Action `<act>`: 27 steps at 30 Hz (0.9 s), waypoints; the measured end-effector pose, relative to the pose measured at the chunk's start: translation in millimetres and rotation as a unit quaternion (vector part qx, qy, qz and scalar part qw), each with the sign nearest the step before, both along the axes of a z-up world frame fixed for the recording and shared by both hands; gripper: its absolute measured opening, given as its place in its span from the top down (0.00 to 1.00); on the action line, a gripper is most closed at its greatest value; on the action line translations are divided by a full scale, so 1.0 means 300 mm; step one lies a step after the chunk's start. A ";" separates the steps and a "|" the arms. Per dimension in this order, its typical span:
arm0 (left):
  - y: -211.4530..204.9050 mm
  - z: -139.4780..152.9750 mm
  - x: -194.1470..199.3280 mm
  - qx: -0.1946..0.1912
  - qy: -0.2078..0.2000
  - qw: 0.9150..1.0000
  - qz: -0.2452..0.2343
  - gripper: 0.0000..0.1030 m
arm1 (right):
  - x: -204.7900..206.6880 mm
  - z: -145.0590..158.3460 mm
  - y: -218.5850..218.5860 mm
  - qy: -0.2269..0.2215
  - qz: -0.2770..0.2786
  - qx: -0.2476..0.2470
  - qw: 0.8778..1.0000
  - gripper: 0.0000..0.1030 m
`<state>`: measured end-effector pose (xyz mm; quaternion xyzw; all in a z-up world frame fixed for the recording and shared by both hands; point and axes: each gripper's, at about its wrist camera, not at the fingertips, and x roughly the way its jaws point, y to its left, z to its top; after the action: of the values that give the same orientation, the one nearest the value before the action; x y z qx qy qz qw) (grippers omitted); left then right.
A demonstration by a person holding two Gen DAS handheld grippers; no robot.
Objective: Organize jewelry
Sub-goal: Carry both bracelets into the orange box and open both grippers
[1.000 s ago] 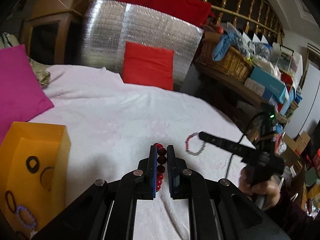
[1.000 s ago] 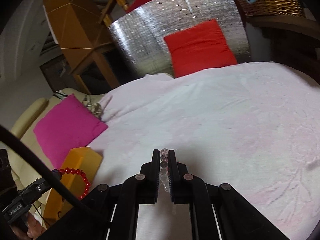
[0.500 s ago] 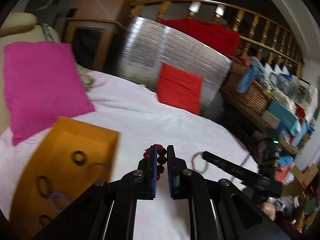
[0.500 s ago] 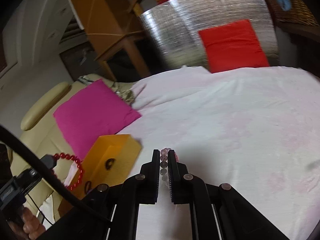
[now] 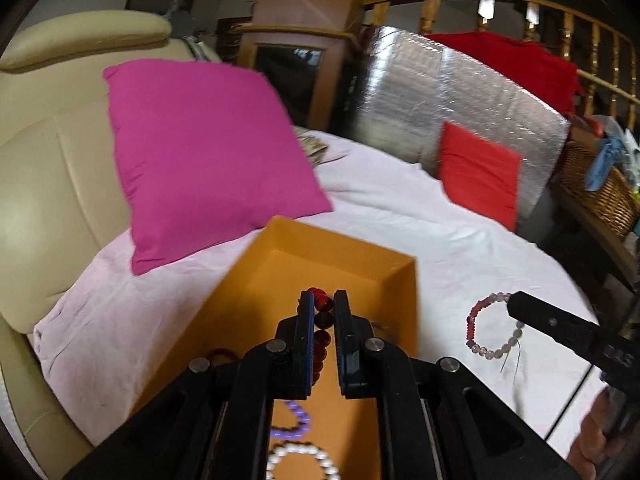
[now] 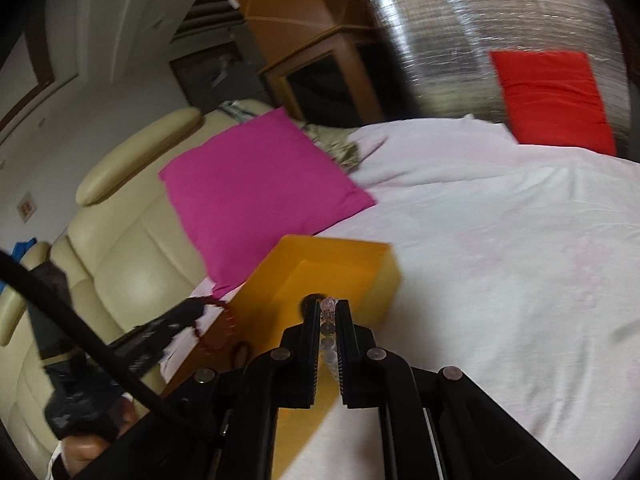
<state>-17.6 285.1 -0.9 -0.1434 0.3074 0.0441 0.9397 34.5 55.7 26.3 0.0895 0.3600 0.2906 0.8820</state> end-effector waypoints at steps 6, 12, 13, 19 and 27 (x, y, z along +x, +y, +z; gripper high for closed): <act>0.057 -0.048 0.032 0.009 0.018 0.999 0.026 0.91 | -0.031 -0.028 0.148 0.005 0.039 -0.010 0.999 0.92; 0.085 -0.075 0.053 0.012 0.031 0.999 0.033 0.91 | -0.037 -0.057 0.226 0.014 0.056 -0.020 0.998 0.92; 0.085 -0.078 0.059 0.013 0.034 0.999 0.033 0.91 | -0.037 -0.059 0.235 0.014 0.057 -0.023 0.998 0.92; 0.082 -0.108 0.097 0.019 0.053 0.998 0.027 0.91 | -0.029 -0.101 0.270 0.026 0.062 -0.033 0.997 0.92; 0.075 -0.142 0.130 0.024 0.076 0.997 0.020 0.91 | -0.006 -0.155 0.280 0.044 0.059 -0.043 0.996 0.92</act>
<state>21.3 307.5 -43.5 -0.1227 0.3738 0.0809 0.9158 32.8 139.8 -20.2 0.0429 0.4153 0.3217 0.8498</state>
